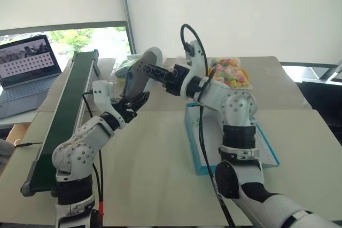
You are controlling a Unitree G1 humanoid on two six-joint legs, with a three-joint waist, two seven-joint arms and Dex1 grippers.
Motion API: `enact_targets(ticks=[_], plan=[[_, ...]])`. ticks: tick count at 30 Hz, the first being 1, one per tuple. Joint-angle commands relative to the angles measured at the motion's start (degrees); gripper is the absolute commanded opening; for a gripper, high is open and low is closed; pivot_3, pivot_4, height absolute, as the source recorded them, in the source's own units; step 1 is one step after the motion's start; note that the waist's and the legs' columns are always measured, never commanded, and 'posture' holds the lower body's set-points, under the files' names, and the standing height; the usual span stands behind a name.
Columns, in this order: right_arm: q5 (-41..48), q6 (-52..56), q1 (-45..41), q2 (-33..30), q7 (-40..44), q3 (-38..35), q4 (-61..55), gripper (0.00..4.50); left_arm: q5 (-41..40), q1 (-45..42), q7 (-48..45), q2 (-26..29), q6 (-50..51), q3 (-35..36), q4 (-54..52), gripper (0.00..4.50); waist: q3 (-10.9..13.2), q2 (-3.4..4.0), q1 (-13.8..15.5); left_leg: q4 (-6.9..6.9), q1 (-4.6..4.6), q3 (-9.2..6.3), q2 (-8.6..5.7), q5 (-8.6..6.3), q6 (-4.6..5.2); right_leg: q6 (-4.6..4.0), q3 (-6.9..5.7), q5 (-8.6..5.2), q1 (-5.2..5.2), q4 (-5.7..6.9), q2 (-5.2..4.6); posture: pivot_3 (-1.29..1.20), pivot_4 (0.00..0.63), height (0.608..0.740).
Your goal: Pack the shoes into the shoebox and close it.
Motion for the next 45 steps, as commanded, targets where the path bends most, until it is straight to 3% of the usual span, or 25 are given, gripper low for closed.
enact_targets(ticks=[1,23,24,27,31,36,45], plan=[[1.7,0.95,-1.92,2.02,-1.38,0.53,-1.19,4.5,-0.56,-2.61,-2.07,0.11,-0.93,-3.12,-3.21,2.67,0.0,0.0,-0.3,0.0,0.0,0.0,0.01,-0.1,0.17,0.0,-0.01,0.0,0.0,0.0,0.02,0.0,0.15,0.661],[-1.42,-1.92,2.32,-1.81,-4.92,-2.08,1.49,4.5,0.63,-2.62,-2.65,-0.79,-2.38,-1.35,-1.23,2.67,0.02,0.03,-0.25,0.03,0.02,-0.02,0.04,0.01,0.34,0.0,-0.03,0.0,0.06,-0.05,0.15,0.0,0.15,0.661],[-1.31,-1.96,2.24,-1.69,-4.95,-2.23,1.41,4.09,0.6,-2.55,-2.61,-0.89,-2.35,-1.42,-1.34,2.66,0.02,0.03,-0.25,0.03,0.02,-0.02,0.02,0.01,0.34,0.0,-0.02,0.0,0.06,-0.05,0.12,0.0,0.15,0.661],[-0.45,-2.5,1.93,-0.82,-5.11,-3.13,0.87,3.45,0.77,-2.41,-2.38,-1.05,-2.27,-1.56,-1.36,2.66,0.02,0.03,-0.26,0.03,0.02,0.0,0.0,0.01,0.35,0.0,-0.01,0.0,0.06,-0.06,0.1,0.0,0.15,0.661],[1.31,-2.44,1.74,-0.03,-5.96,-3.83,0.39,2.01,0.85,-2.33,-2.34,-1.12,-2.26,-1.62,-1.44,2.66,0.02,0.04,-0.23,0.03,0.02,-0.02,0.03,0.0,0.35,0.0,-0.03,0.0,0.06,-0.07,0.14,0.0,0.15,0.661],[5.55,-2.13,1.62,1.27,-4.81,-3.23,-2.71,0.55,1.32,-2.18,-2.56,-0.93,-2.5,-2.21,-1.59,2.66,0.02,0.04,-0.27,0.04,0.01,-0.01,0.04,0.01,0.35,0.0,-0.02,0.0,0.06,-0.07,0.16,0.0,0.15,0.661],[13.65,-3.49,1.14,4.06,-9.55,-6.51,-4.18,0.55,4.89,-1.77,-4.31,0.78,-5.13,-5.97,-1.51,2.66,0.03,0.06,-0.22,0.03,0.01,-0.02,0.04,0.01,0.35,0.0,-0.02,0.0,0.06,-0.07,0.16,0.0,0.15,0.661]])
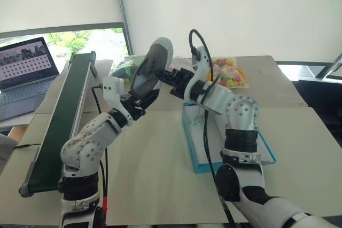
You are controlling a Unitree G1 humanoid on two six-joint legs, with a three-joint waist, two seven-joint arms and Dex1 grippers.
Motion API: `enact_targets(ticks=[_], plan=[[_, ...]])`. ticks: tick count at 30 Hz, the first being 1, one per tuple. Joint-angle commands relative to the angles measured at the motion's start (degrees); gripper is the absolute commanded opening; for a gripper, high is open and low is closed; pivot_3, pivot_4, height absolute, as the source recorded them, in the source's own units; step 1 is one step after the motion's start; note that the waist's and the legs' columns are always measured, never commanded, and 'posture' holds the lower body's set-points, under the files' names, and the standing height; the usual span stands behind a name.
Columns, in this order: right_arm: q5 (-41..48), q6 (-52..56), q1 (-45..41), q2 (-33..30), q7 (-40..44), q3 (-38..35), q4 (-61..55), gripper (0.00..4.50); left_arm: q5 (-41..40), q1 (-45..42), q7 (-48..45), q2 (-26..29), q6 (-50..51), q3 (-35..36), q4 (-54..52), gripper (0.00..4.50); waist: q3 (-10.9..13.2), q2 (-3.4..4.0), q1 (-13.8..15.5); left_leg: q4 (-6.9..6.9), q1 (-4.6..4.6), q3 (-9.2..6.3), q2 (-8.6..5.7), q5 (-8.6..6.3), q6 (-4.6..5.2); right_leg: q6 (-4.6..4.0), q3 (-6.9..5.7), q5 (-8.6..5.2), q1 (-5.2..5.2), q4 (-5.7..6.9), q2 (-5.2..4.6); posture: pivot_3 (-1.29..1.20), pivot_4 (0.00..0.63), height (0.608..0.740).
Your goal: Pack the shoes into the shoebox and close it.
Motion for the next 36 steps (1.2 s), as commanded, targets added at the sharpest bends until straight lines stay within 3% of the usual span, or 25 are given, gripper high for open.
enact_targets(ticks=[1,5,11,15,21,25,29,36], plan=[[4.73,-3.37,-1.39,3.78,-1.74,-2.61,-4.15,0.52,0.78,0.32,-1.85,0.63,-1.31,-1.58,-1.2,3.09,0.0,0.01,0.02,0.0,0.01,0.0,0.0,0.0,0.0,0.0,0.0,0.0,0.0,0.0,0.0,0.0,0.15,0.661],[4.73,-5.98,-1.33,2.54,-4.6,-3.52,-3.67,0.51,2.07,0.55,-2.62,1.67,-1.74,-3.52,-1.84,4.44,0.01,0.04,0.01,0.0,0.0,0.0,-0.01,-0.01,0.01,0.0,0.0,0.0,0.0,0.0,-0.01,0.0,0.15,0.661],[2.03,-8.15,-4.94,-7.89,-6.15,-6.42,-1.24,0.51,5.65,1.77,-6.03,5.23,-4.26,-5.43,-1.72,4.44,0.1,0.17,0.02,0.01,-0.02,0.02,-0.03,-0.01,0.01,0.0,-0.01,0.0,0.0,-0.02,0.01,0.0,0.15,0.661],[1.79,8.77,-5.59,-26.12,-1.93,-1.94,-2.01,0.51,7.41,3.59,-10.54,8.76,-5.33,-8.36,-3.29,4.44,0.17,0.29,0.62,0.02,-0.05,0.03,-0.05,-0.03,0.06,0.0,-0.05,0.0,0.08,-0.09,-0.01,0.0,0.15,0.661],[6.39,27.58,-9.18,-40.5,4.5,4.6,1.59,0.51,9.58,5.1,-15.98,10.06,-6.72,-13.6,-2.74,4.44,0.18,0.43,0.29,0.0,-0.34,0.32,0.11,-0.36,0.72,0.01,0.02,-0.01,0.28,-0.66,0.02,0.0,0.15,0.661],[7.61,28.39,-7.42,-43.75,5.94,9.76,3.58,0.51,10.84,5.2,-17.54,9.39,-8.42,-15.24,-2.03,4.44,0.2,0.42,0.04,0.0,-0.47,0.45,0.18,-0.34,0.92,0.01,0.07,-0.01,0.35,-0.85,0.08,0.0,0.15,0.661],[3.67,28.39,-0.48,-46.11,7.43,14.09,3.38,0.51,12.64,5.71,-19.77,9.59,-10.51,-17.45,-1.64,4.44,0.22,0.38,0.9,0.0,-0.23,0.44,0.15,-0.18,1.19,0.0,0.02,-0.01,0.5,-0.87,0.06,0.0,0.15,0.661],[-6.28,22.01,7.21,-52.89,17.5,24.8,1.37,0.51,15.69,7.3,-22.95,11.07,-13.24,-20.58,-3.13,4.44,0.25,0.45,1.84,0.07,-0.22,0.43,0.06,-0.17,1.18,0.11,0.03,0.05,0.4,-0.93,-0.06,0.0,0.15,0.661]])
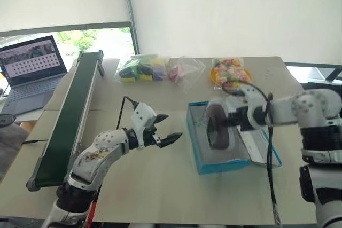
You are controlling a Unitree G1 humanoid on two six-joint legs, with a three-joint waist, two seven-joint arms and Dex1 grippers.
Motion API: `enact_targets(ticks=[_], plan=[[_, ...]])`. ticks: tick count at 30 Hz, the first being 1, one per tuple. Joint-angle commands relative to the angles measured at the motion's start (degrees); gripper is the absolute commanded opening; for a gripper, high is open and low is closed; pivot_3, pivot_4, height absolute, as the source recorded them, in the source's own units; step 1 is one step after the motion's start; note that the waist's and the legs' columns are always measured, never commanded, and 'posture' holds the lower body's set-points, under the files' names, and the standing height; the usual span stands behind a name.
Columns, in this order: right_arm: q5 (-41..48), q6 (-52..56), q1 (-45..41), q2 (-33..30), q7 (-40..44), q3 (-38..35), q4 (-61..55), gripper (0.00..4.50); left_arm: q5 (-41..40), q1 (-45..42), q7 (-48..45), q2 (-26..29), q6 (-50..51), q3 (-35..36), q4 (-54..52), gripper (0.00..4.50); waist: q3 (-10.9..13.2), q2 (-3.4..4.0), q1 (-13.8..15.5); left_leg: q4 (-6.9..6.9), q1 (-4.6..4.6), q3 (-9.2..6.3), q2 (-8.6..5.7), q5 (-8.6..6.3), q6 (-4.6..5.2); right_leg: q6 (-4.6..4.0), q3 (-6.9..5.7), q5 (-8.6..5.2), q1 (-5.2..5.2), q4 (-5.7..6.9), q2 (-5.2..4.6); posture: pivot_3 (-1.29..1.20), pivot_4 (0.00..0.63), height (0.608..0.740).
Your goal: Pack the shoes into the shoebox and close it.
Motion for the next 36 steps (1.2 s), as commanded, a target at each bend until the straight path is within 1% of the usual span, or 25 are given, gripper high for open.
enact_targets(ticks=[1,3,8,10,11,13,14,15,16,22,24,26,27,30,32,34,36], plan=[[-6.42,-6.58,-0.13,-4.76,6.51,4.38,-1.43,0.51,0.53,0.14,-1.3,0.04,-1.98,-0.03,-2.21,4.44,0.0,0.0,-0.01,0.01,-0.02,0.01,-0.01,0.0,0.0,0.02,0.0,0.01,-0.02,-0.01,-0.02,0.0,0.15,0.661],[-9.73,-9.7,-0.43,-6.05,9.82,7.2,-0.04,0.51,0.83,0.26,-1.34,-0.18,-2.12,-0.17,-2.2,4.44,0.0,-0.01,-0.01,0.01,-0.01,0.0,-0.01,0.0,0.0,0.03,-0.01,0.02,0.01,-0.07,-0.02,0.0,0.15,0.661],[-14.35,-12.12,-1.29,-5.98,14.99,9.3,1.81,0.51,1.23,0.21,-1.28,-0.68,-2.11,-0.16,-2.14,4.44,0.01,-0.03,-0.17,0.0,0.03,0.01,0.05,0.0,0.0,0.03,0.0,0.02,0.05,-0.13,0.05,0.0,0.15,0.661],[-15.65,-12.16,-1.5,-5.01,15.42,8.49,2.39,1.36,1.38,0.22,-1.21,-0.73,-2.1,-0.07,-2.14,4.5,0.02,-0.03,-0.08,0.0,0.03,-0.01,0.06,0.0,0.0,0.03,-0.01,0.02,0.05,-0.12,0.07,0.0,0.15,0.661],[-15.98,-11.81,-1.76,-4.38,15.64,7.86,2.51,1.54,1.4,0.26,-1.21,-0.69,-2.08,0.03,-2.19,4.5,0.01,-0.02,-0.05,0.01,0.04,-0.01,0.05,0.0,0.0,0.03,-0.01,0.02,0.06,-0.12,0.06,0.0,0.15,0.661],[-16.61,-11.1,-2.61,-3.18,16.03,7.05,2.61,2.24,1.4,0.29,-1.23,-0.61,-2.03,0.18,-2.24,4.5,0.01,-0.02,-0.07,0.02,0.04,-0.02,0.04,0.01,-0.01,0.03,0.0,0.02,0.08,-0.12,0.04,0.0,0.15,0.661],[-16.69,-10.67,-3.14,-2.48,16.12,6.49,2.72,2.44,1.4,0.29,-1.24,-0.58,-2.0,0.24,-2.23,4.5,0.01,-0.02,-0.11,0.03,0.04,-0.02,0.04,0.01,-0.01,0.03,0.01,0.02,0.08,-0.12,0.02,0.0,0.15,0.661],[-16.97,-10.27,-3.69,-1.75,16.08,5.88,2.87,2.95,1.4,0.27,-1.27,-0.56,-2.02,0.31,-2.14,4.5,0.01,-0.03,-0.12,0.03,0.05,-0.01,0.04,0.01,-0.01,0.04,0.02,0.03,0.07,-0.12,0.02,0.0,0.15,0.661],[-17.06,-9.84,-4.19,-0.96,15.96,4.95,2.95,3.18,1.39,0.27,-1.21,-0.59,-2.03,0.42,-2.08,4.5,0.01,-0.02,-0.1,0.03,0.05,-0.01,0.04,0.01,-0.01,0.04,0.03,0.03,0.07,-0.12,0.02,0.0,0.15,0.661],[-18.11,-7.18,-8.5,4.24,13.24,-0.11,-0.24,3.18,2.05,0.63,0.84,-0.76,-2.75,2.89,-0.99,4.5,0.0,-0.01,-0.06,0.02,0.05,-0.05,0.04,0.01,-0.02,0.04,0.02,0.03,0.03,-0.07,0.01,0.0,0.15,0.661],[-19.12,-8.89,-9.95,5.78,11.93,-0.48,-4.18,3.18,3.12,0.5,4.87,-2.37,-4.22,6.26,0.99,4.5,0.0,0.0,-0.06,0.02,0.04,-0.08,0.04,0.01,-0.02,0.04,0.02,0.03,0.0,-0.06,0.01,0.0,0.15,0.661],[-19.9,-12.83,-10.32,8.1,11.02,-1.33,-8.44,3.18,4.0,0.51,8.94,-4.06,-5.08,9.76,2.65,4.5,-0.01,0.01,-0.03,0.02,0.03,-0.11,0.04,0.02,-0.04,0.04,0.01,0.03,-0.06,-0.01,-0.02,0.0,0.15,0.661],[-19.7,-14.48,-9.93,9.7,10.88,-1.73,-11.01,3.18,5.49,0.45,12.44,-5.04,-5.6,11.84,3.86,4.5,-0.01,0.01,-0.08,0.02,0.03,-0.12,0.04,0.02,-0.04,0.04,0.01,0.03,-0.08,0.0,-0.01,0.0,0.15,0.661],[-18.75,-20.17,-7.54,13.9,12.33,-1.91,-18.36,3.18,7.18,0.7,20.56,-7.71,-5.6,18.15,6.17,4.5,-0.02,0.01,-0.21,0.02,0.05,-0.13,0.05,0.03,-0.06,0.04,0.05,0.04,-0.15,0.08,-0.01,0.0,0.15,0.661],[-19.56,-28.27,-3.82,15.8,15.23,0.75,-25.28,3.18,7.38,2.17,25.02,-8.52,-4.87,23.23,6.6,4.5,-0.05,-0.03,-0.08,0.01,0.05,-0.21,0.04,0.04,-0.07,0.03,-0.01,0.04,-0.16,0.12,0.0,0.0,0.15,0.661],[-19.96,-33.47,0.52,17.19,17.32,2.82,-29.81,3.18,7.24,3.81,27.39,-8.27,-4.49,27.31,7.39,4.5,-0.08,-0.05,-0.09,-0.01,0.06,-0.26,0.03,0.04,-0.08,0.04,-0.03,0.04,-0.2,0.14,0.0,0.0,0.15,0.661],[-21.61,-37.25,4.46,17.47,18.62,5.75,-31.64,3.18,7.85,5.66,28.18,-6.71,-4.02,30.08,8.82,4.5,-0.09,-0.06,-0.1,-0.03,0.08,-0.26,-0.03,0.07,-0.15,0.06,-0.03,0.06,-0.21,0.15,-0.05,0.0,0.15,0.661]])
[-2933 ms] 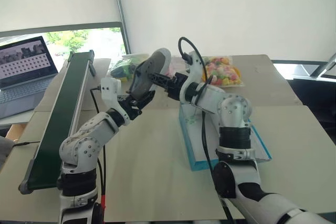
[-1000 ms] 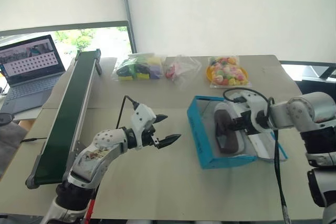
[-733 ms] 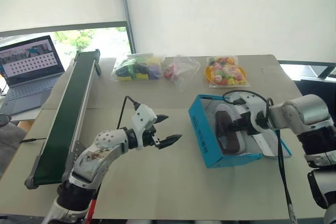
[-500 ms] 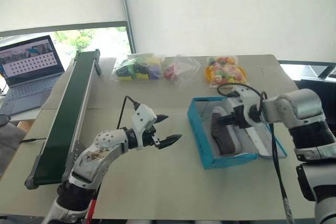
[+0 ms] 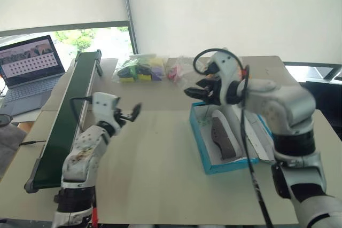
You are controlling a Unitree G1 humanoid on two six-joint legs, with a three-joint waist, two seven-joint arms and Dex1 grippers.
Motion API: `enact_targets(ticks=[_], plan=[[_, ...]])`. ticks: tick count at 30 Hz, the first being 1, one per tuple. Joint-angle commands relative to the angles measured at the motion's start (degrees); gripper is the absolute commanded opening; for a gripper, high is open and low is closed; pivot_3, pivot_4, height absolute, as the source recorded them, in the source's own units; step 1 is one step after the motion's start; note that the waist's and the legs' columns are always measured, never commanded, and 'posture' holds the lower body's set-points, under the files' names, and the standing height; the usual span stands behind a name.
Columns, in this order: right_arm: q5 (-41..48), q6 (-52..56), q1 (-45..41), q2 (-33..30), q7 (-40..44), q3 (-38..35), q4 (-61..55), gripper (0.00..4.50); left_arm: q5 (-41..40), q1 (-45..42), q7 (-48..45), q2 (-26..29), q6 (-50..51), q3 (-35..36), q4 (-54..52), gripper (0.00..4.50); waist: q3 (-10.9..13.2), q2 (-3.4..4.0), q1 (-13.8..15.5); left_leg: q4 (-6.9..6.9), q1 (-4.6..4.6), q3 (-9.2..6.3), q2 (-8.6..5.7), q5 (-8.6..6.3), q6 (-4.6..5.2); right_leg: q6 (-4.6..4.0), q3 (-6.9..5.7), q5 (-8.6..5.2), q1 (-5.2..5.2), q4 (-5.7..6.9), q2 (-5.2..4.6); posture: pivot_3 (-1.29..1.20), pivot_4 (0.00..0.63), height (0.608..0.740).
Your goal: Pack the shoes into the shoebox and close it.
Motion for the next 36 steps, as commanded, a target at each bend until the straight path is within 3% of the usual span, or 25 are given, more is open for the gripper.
enact_targets(ticks=[1,4,6,18,36], plan=[[-4.29,-9.46,4.58,-0.57,2.76,4.98,-4.46,3.18,0.34,2.23,2.07,2.3,0.8,5.86,1.16,4.5,0.0,0.0,0.02,0.0,0.01,0.0,-0.04,0.02,-0.04,0.02,0.0,0.01,0.0,0.01,-0.03,0.0,0.15,0.661],[-8.6,-15.88,8.08,-0.55,4.48,9.4,-2.49,4.13,-0.16,3.4,2.05,4.47,-0.12,10.19,4.3,4.5,0.01,-0.03,0.11,-0.01,0.01,0.0,-0.25,0.17,-0.3,0.23,-0.01,0.13,0.01,-0.06,-0.22,0.0,0.15,0.661],[-10.1,-20.14,9.82,1.09,5.46,10.82,-1.01,4.5,-0.12,3.74,1.79,5.58,-0.8,11.94,6.39,4.5,0.01,-0.08,0.18,-0.02,0.03,-0.02,-0.33,0.31,-0.55,0.26,0.0,0.17,0.04,-0.1,-0.31,0.0,0.15,0.661],[-16.74,-29.79,10.73,7.69,7.95,14.29,4.26,4.5,-0.39,3.98,1.98,6.3,-1.96,13.92,8.66,4.5,-0.02,-0.14,-0.14,-0.15,0.15,-0.09,0.01,0.39,-0.68,-0.15,-0.12,0.42,-0.02,-0.04,0.1,0.0,0.15,0.661],[-15.15,-22.4,12.41,10.87,8.12,10.89,6.25,4.5,-2.51,3.39,2.19,4.08,-4.04,15.61,10.16,4.5,-0.03,-0.15,-0.17,-0.18,0.13,-0.09,-0.02,0.38,-0.68,-0.14,-0.12,0.42,-0.05,-0.04,0.07,0.0,0.15,0.661]])
